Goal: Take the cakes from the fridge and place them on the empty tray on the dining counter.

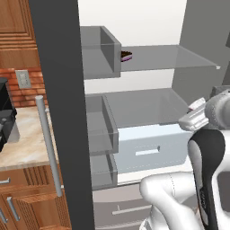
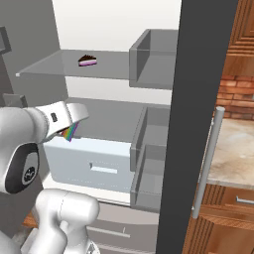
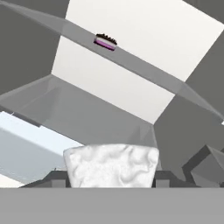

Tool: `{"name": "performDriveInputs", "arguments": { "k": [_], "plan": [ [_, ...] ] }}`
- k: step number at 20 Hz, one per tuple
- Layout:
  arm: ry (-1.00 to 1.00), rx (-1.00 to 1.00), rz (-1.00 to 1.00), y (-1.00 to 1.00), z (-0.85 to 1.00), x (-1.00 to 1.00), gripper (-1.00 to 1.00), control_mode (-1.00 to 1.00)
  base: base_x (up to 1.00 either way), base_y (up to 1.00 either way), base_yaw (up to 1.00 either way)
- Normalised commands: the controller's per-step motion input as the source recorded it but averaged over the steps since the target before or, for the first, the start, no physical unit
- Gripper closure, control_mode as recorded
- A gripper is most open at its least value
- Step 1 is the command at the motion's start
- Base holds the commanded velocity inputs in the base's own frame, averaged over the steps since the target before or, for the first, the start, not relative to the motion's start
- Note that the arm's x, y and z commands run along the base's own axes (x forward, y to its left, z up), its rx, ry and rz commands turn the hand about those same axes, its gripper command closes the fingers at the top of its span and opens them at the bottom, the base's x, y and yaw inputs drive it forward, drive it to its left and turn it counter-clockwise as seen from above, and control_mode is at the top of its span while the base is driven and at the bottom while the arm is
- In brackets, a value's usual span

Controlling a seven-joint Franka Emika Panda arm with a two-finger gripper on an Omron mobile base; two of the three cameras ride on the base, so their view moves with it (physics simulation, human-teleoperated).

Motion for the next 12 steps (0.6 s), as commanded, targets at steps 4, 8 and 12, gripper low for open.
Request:
{"name": "performDriveInputs", "arguments": {
  "k": [4,8,12],
  "plan": [
    [-0.01,0.00,0.03,0.00,0.00,-0.40,1.00,-1.00,0.00,0.00,0.00],
    [0.00,0.00,0.00,0.00,0.00,-0.01,1.00,-1.00,0.00,0.00,0.00],
    [0.00,0.00,0.00,0.00,0.00,0.00,1.00,1.00,-0.12,0.00,0.00]
  ]
}}
